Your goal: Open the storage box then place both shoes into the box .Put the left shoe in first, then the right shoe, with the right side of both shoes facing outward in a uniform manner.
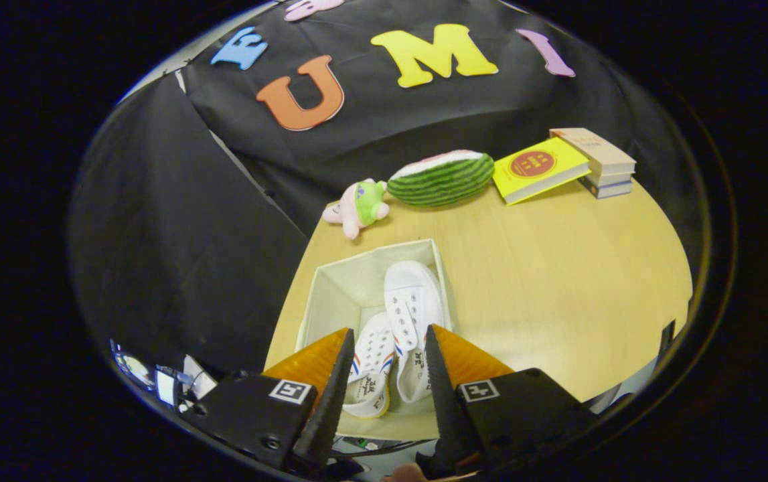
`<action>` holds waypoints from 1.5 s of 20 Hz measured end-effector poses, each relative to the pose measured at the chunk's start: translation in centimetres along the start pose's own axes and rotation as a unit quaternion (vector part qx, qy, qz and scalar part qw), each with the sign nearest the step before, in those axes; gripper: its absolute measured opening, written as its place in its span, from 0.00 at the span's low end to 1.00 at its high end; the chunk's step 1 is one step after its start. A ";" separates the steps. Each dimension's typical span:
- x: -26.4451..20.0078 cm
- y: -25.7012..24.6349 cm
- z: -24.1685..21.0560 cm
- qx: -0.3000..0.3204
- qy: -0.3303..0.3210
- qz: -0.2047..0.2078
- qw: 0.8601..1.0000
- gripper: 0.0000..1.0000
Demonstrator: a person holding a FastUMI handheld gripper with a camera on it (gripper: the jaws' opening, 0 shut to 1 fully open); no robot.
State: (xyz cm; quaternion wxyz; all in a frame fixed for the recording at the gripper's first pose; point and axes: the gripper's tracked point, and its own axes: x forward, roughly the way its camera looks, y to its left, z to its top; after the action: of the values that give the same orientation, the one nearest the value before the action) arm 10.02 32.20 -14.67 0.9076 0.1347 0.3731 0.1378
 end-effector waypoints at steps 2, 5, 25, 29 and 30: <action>-0.4 -0.3 0.9 -0.021 -0.029 -0.002 0.999 0.74; -2.1 -0.6 2.4 -0.047 -0.078 -0.004 0.996 0.77; -23.7 -12.7 7.7 -0.146 -0.465 -0.056 0.872 1.00; -23.6 -14.5 5.1 -0.113 -0.451 -0.058 0.883 1.00; -24.1 -14.8 5.2 -0.107 -0.456 -0.063 0.881 1.00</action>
State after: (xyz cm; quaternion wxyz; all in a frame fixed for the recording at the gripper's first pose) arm -0.57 9.31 -0.84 0.9930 0.0613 -0.0917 0.0429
